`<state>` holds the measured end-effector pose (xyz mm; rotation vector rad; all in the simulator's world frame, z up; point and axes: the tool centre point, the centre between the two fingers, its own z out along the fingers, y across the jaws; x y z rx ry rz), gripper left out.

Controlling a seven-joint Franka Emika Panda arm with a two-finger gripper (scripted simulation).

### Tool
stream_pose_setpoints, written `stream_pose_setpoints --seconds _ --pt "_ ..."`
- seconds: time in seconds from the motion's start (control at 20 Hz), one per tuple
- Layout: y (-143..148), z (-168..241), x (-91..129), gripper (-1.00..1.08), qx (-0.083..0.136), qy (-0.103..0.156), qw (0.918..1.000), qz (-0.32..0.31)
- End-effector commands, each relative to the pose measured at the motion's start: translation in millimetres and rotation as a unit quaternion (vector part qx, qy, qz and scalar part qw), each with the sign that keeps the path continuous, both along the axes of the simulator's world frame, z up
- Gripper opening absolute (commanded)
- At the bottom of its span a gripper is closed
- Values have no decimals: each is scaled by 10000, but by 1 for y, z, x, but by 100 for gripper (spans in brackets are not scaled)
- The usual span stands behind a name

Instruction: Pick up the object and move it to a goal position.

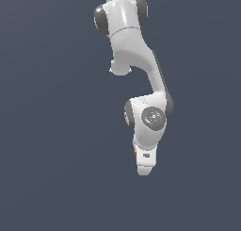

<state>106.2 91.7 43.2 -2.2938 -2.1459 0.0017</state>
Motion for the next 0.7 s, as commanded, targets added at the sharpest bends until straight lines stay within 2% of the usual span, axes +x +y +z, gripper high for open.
stream_pose_setpoints --seconds 0.0,0.25,0.3,0.65 --pt "0 -9 0 100 0 -5 10000 3" --pt "0 -9 2 100 0 -5 10000 3" --pt "0 -9 2 -100 0 -5 10000 3" --pt "0 -9 2 -100 0 -5 10000 3"
